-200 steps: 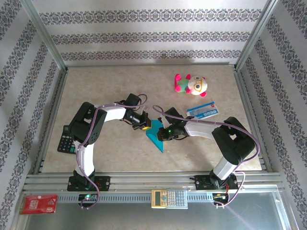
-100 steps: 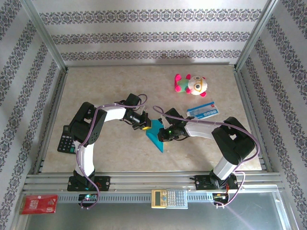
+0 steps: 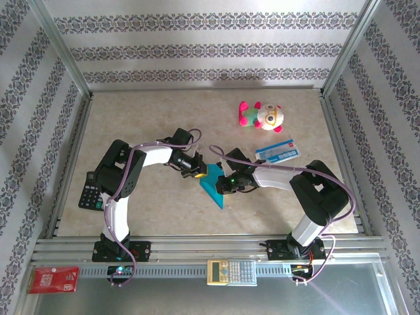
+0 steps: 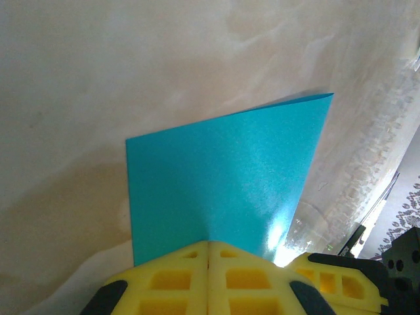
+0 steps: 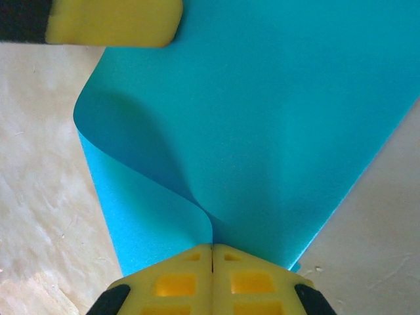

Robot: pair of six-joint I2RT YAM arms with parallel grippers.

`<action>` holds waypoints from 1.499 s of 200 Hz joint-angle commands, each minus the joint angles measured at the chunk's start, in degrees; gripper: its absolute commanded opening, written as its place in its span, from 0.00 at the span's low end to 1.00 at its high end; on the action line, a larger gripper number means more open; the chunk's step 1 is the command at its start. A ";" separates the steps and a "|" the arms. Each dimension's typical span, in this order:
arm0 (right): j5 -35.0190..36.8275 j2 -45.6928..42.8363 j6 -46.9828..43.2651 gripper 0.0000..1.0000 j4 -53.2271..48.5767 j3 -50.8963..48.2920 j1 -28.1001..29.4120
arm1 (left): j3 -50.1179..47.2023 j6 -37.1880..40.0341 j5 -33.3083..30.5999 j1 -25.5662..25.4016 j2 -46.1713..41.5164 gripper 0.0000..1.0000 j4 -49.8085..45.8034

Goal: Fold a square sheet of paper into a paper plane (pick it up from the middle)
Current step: Third fold the triangle at the center of the table.

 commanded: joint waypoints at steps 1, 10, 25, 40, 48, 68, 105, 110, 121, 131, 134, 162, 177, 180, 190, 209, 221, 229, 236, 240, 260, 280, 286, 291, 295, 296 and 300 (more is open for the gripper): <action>1.15 0.13 -1.41 0.05 -0.77 -0.91 -0.86 | -0.19 1.47 -3.55 -0.57 2.89 0.08 -3.87; 1.21 0.03 -1.50 0.04 -0.81 -0.92 -1.01 | -0.18 1.41 -3.55 -0.54 2.90 0.08 -3.87; 1.23 -0.11 -1.59 0.04 -0.84 -1.00 -1.04 | -0.27 1.47 -3.60 -0.57 2.86 0.08 -3.87; 1.08 -0.20 -1.58 0.04 -0.90 -1.14 -1.11 | -0.21 1.49 -3.55 -0.54 2.90 0.08 -3.95; 0.91 -0.38 -1.70 0.04 -0.86 -1.11 -1.24 | -0.23 1.47 -3.55 -0.55 2.93 0.08 -3.97; 0.67 -0.76 -1.81 0.04 -0.79 -1.09 -1.27 | -0.17 1.49 -3.60 -0.54 2.90 0.08 -4.04; -0.68 -1.23 -1.89 0.04 -0.51 -0.84 -1.26 | -0.24 1.58 -3.55 -0.58 2.90 0.08 -4.11; -0.72 -1.41 -1.89 0.04 -0.51 -0.83 -1.21 | -0.22 1.58 -3.55 -0.56 2.90 0.08 -4.10; -0.87 -1.96 -1.85 0.04 -0.58 -0.89 -1.24 | -0.23 1.60 -3.55 -0.61 3.01 0.08 -4.05; -0.87 -2.32 -1.87 0.04 -0.55 -0.83 -1.20 | -0.10 1.60 -3.47 -0.56 3.07 0.08 -4.04; -0.79 -2.40 -1.87 0.04 -0.68 -0.83 -1.20 | -0.09 1.60 -3.51 -0.61 3.08 0.08 -4.04; -0.92 -2.60 -1.72 0.04 -0.65 -0.82 -1.28 | -0.01 1.58 -3.38 -0.55 3.08 0.08 -4.13; -0.71 -2.22 -1.73 0.04 -0.81 -0.82 -1.28 | -0.02 1.59 -3.33 -0.63 3.08 0.08 -4.13; -0.62 -2.17 -1.79 0.04 -0.81 -0.82 -1.21 | -0.14 1.60 -3.37 -0.57 3.04 0.08 -4.13; -0.29 -1.73 -1.72 0.04 -0.80 -0.83 -1.24 | -0.09 1.59 -3.36 -0.60 3.02 0.08 -4.05; -0.27 -0.54 -1.55 0.03 -0.80 -0.61 -1.27 | -0.08 1.62 -3.42 -0.62 3.02 0.08 -4.07; -0.01 -0.02 -1.39 0.03 -0.64 -0.65 -1.20 | -0.15 1.60 -3.38 -0.59 3.08 0.08 -4.00; 0.31 0.20 -1.41 0.03 -0.62 -0.67 -1.20 | -0.12 1.62 -3.38 -0.56 3.08 0.08 -4.04; 0.66 0.38 -1.50 0.03 -0.80 -0.65 -1.26 | -0.15 1.59 -3.42 -0.54 3.08 0.08 -4.04; 0.77 0.51 -1.50 0.03 -0.81 -0.65 -1.32 | -0.10 1.59 -3.38 -0.62 3.10 0.08 -4.04; 0.95 0.98 -1.69 0.03 -0.86 -0.65 -1.29 | -0.14 1.59 -3.29 -0.60 3.17 0.08 -4.05; 1.03 1.23 -1.77 0.03 -0.83 -0.67 -1.42 | -0.13 1.59 -3.29 -0.54 3.17 0.08 -4.04; 1.13 1.18 -1.83 0.03 -0.85 -0.74 -1.42 | -0.13 1.62 -3.26 -0.56 3.17 0.08 -4.04; 1.19 1.20 -1.89 0.03 -0.95 -0.75 -1.44 | -0.13 1.62 -3.29 -0.60 3.17 0.08 -4.04; 1.15 1.23 -1.85 0.03 -0.92 -0.82 -1.47 | -0.20 1.58 -3.29 -0.62 3.17 0.08 -4.04; 1.15 1.20 -1.85 0.03 -1.00 -0.82 -1.46 | -0.18 1.58 -3.29 -0.63 3.17 0.08 -4.04; 1.23 1.09 -1.85 0.03 -1.05 -0.90 -1.47 | -0.21 1.58 -3.29 -0.55 3.10 0.08 -4.04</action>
